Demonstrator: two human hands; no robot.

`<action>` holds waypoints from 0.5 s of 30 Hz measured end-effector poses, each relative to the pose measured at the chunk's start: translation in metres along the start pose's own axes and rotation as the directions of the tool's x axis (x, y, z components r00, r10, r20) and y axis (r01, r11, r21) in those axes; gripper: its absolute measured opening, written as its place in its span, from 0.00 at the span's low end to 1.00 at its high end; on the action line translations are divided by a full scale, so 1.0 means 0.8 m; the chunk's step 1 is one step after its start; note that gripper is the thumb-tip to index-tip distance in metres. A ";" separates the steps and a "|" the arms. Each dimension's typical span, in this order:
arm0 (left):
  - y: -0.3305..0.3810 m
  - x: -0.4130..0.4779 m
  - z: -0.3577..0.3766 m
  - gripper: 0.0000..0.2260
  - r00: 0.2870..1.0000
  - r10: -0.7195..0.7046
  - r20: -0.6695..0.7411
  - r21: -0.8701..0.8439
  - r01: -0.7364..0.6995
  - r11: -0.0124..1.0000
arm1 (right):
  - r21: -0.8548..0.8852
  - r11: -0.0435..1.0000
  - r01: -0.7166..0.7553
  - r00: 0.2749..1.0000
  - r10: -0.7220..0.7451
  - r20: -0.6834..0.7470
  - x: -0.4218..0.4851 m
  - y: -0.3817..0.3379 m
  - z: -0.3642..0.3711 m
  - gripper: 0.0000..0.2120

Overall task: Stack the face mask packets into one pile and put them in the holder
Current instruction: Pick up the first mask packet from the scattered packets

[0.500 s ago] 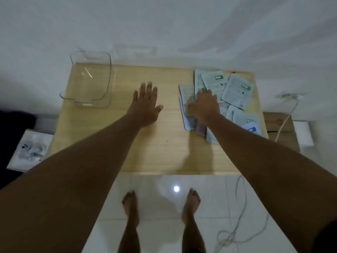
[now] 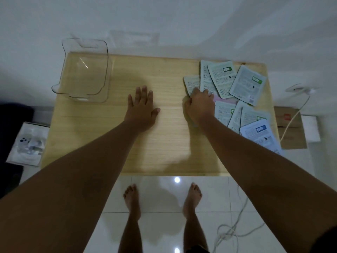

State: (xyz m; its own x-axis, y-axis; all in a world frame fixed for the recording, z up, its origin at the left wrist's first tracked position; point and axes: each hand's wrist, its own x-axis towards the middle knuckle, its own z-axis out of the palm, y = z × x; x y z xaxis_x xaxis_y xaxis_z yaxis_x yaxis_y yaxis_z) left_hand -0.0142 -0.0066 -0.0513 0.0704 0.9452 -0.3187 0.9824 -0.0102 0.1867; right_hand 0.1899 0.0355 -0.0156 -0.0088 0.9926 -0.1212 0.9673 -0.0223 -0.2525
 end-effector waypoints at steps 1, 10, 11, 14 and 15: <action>-0.002 0.000 0.002 0.32 1.000 -0.010 -0.002 -0.009 0.010 1.000 | -0.030 1.000 0.010 1.000 -0.010 -0.006 0.001 0.000 -0.001 0.17; -0.008 0.001 0.015 0.33 0.999 -0.012 -0.031 -0.013 0.011 1.000 | 0.000 0.992 0.122 0.984 -0.121 -0.127 -0.009 -0.002 -0.006 0.16; -0.008 0.001 0.015 0.33 0.999 -0.013 -0.030 -0.015 0.013 1.000 | 0.023 0.993 0.112 0.987 -0.108 -0.119 -0.009 -0.003 -0.007 0.16; -0.010 0.002 0.016 0.33 0.999 -0.014 -0.032 -0.025 0.013 1.000 | 0.045 0.994 0.098 0.988 -0.092 -0.122 -0.011 -0.003 -0.006 0.15; -0.010 0.003 0.017 0.33 0.999 -0.011 -0.033 -0.024 0.010 1.000 | 0.079 0.993 0.083 0.989 -0.072 -0.129 -0.010 -0.003 -0.006 0.14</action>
State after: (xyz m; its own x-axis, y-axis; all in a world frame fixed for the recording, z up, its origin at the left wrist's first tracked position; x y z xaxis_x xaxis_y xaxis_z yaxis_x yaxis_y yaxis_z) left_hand -0.0197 -0.0089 -0.0658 0.0539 0.9556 -0.2897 0.9785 0.0073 0.2060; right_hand 0.1888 0.0278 -0.0093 -0.0457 0.9987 0.0225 0.9402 0.0506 -0.3370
